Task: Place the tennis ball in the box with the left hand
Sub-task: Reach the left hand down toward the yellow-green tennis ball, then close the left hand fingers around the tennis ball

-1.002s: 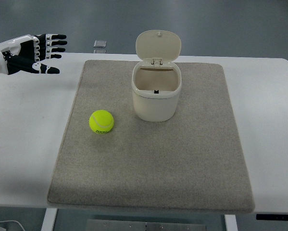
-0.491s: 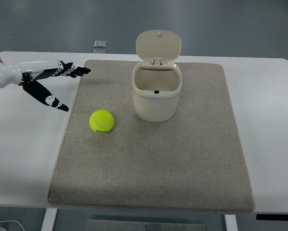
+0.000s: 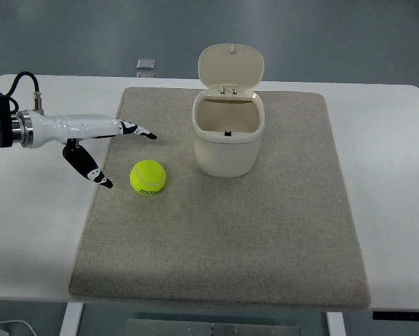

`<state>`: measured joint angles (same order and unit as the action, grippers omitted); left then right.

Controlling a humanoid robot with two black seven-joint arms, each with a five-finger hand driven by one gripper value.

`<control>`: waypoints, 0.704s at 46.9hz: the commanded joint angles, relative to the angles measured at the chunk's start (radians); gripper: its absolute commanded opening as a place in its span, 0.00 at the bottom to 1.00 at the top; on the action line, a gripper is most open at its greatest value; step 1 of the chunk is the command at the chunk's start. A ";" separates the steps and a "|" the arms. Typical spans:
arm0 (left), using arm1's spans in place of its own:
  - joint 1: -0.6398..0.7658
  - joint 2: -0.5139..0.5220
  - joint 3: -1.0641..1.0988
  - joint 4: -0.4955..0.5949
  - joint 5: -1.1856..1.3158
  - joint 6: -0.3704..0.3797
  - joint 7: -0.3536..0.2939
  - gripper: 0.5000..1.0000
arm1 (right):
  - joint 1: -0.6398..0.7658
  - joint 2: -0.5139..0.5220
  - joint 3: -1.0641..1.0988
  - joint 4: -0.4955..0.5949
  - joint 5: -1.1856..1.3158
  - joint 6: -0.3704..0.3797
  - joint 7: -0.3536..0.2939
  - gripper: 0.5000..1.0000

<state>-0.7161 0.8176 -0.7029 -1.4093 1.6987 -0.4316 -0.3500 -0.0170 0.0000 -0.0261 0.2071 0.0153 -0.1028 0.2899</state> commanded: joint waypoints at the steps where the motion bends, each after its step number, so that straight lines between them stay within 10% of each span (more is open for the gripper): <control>1: 0.004 -0.026 0.031 0.007 0.082 0.079 0.000 0.98 | 0.000 0.000 0.000 0.000 0.000 0.000 0.000 0.88; 33: -0.006 -0.117 0.086 0.038 0.217 0.109 0.002 0.86 | 0.000 0.000 0.000 0.000 0.000 0.000 0.000 0.88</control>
<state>-0.7224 0.7026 -0.6169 -1.3712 1.9126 -0.3223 -0.3482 -0.0173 0.0000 -0.0261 0.2071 0.0153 -0.1028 0.2899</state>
